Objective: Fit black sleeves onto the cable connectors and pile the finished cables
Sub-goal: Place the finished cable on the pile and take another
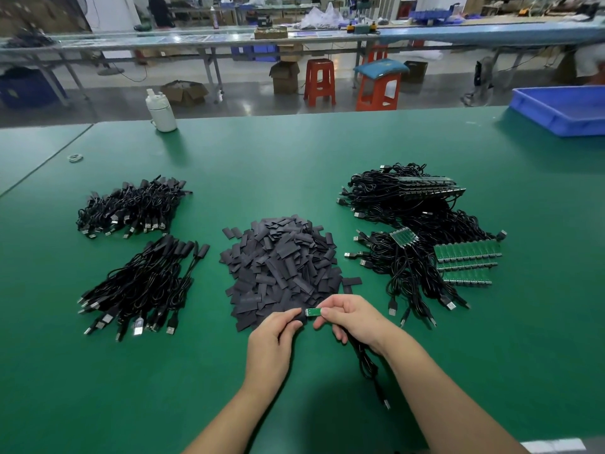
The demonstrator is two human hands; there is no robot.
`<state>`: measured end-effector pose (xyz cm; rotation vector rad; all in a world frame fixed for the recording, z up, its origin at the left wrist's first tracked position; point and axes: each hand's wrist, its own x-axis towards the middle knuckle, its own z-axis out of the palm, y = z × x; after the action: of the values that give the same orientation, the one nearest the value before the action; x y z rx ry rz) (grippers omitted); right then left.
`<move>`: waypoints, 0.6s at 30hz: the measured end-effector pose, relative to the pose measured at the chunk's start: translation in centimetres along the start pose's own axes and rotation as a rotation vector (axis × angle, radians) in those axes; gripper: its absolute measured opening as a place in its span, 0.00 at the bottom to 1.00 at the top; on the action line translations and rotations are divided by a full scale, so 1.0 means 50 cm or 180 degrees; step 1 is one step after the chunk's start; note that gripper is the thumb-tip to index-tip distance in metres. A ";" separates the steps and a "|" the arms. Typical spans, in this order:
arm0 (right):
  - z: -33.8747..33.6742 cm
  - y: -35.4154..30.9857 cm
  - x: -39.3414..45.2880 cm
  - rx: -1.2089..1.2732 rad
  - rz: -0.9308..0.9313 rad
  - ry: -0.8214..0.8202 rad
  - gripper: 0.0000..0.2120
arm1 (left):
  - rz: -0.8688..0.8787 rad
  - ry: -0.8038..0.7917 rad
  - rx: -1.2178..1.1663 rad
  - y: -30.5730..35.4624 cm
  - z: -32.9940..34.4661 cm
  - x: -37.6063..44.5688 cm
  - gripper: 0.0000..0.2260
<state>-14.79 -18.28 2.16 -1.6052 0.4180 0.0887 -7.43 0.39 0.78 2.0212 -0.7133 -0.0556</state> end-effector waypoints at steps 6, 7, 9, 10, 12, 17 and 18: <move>0.000 0.000 -0.001 -0.0006 0.0005 -0.0093 0.07 | 0.0063 0.0044 0.0089 0.006 -0.001 -0.004 0.11; 0.000 0.000 -0.001 -0.0009 0.0003 -0.0105 0.07 | 0.0067 0.0046 0.0091 0.007 -0.002 -0.004 0.11; -0.001 0.001 0.000 0.0027 0.0005 -0.0126 0.06 | 0.0079 0.0038 0.0094 0.009 -0.003 -0.004 0.11; -0.002 0.001 0.000 0.0047 0.0001 -0.0137 0.06 | 0.0080 0.0042 0.0094 0.010 -0.003 -0.005 0.11; -0.001 0.003 0.001 0.0056 -0.0003 -0.0165 0.05 | 0.0063 0.0039 0.0097 0.010 -0.003 -0.005 0.11; -0.003 0.008 0.003 0.0057 0.0010 -0.0184 0.05 | 0.0142 -0.0078 0.0167 0.011 -0.005 -0.007 0.11; -0.003 0.008 0.003 0.0053 0.0012 -0.0180 0.05 | 0.0171 -0.0098 0.0167 0.012 -0.005 -0.008 0.11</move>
<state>-14.80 -18.46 1.76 -1.5820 0.3771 0.1328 -7.94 0.56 1.30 2.0540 -0.7956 -0.0370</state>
